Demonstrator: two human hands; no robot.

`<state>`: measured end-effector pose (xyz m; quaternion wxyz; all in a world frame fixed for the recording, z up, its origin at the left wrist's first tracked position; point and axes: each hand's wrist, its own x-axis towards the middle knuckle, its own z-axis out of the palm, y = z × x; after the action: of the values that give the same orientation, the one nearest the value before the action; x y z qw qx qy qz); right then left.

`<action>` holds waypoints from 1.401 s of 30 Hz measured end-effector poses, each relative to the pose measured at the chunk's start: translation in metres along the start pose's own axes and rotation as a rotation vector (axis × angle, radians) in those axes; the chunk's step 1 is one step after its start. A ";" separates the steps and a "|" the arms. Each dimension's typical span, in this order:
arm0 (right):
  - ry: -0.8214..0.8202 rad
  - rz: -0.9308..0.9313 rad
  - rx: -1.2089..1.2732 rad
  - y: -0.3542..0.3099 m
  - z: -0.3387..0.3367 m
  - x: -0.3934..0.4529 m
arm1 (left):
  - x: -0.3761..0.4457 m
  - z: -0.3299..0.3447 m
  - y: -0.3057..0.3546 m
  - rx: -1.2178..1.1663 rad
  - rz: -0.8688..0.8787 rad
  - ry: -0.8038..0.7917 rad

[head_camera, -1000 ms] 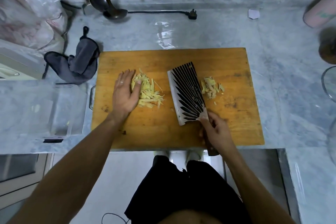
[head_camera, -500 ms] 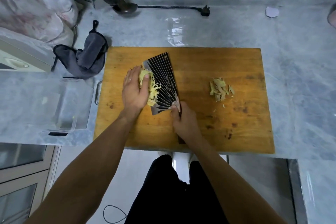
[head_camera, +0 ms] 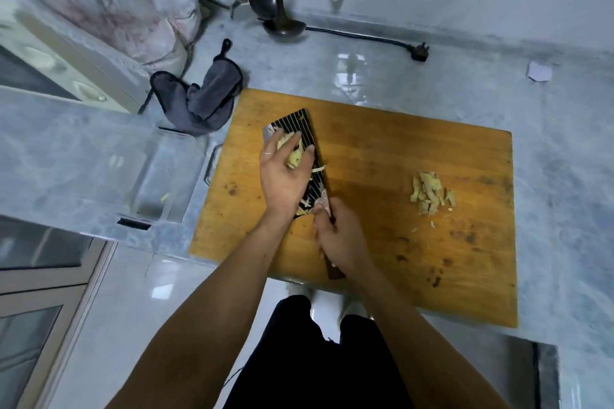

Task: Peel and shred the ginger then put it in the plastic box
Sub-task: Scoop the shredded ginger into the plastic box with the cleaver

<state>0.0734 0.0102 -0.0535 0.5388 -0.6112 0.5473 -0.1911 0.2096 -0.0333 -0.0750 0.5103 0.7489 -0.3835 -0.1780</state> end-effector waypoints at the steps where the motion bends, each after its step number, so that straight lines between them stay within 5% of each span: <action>1: -0.009 -0.004 -0.002 -0.006 0.001 -0.001 | 0.001 -0.004 0.001 0.019 0.020 0.035; 17: -0.258 -0.132 -0.070 -0.116 0.097 -0.002 | 0.045 -0.156 -0.008 0.089 -0.002 0.421; 23: -0.186 -0.145 -0.158 -0.123 0.127 0.000 | 0.056 -0.179 -0.031 0.077 0.028 0.351; 27: -0.143 -0.190 -0.258 -0.121 0.129 0.006 | 0.056 -0.198 -0.051 0.330 0.073 0.198; 35: -0.128 -0.240 -0.256 -0.131 0.134 0.008 | 0.058 -0.236 -0.054 0.610 -0.243 0.008; 42: -0.169 -0.229 -0.263 -0.135 0.131 0.008 | 0.078 -0.250 -0.052 0.453 0.022 0.058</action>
<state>0.2467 0.0381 0.0151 0.4730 -0.7484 0.4475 -0.1259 0.4447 0.0745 -0.0084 0.3420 0.8449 -0.4069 -0.0601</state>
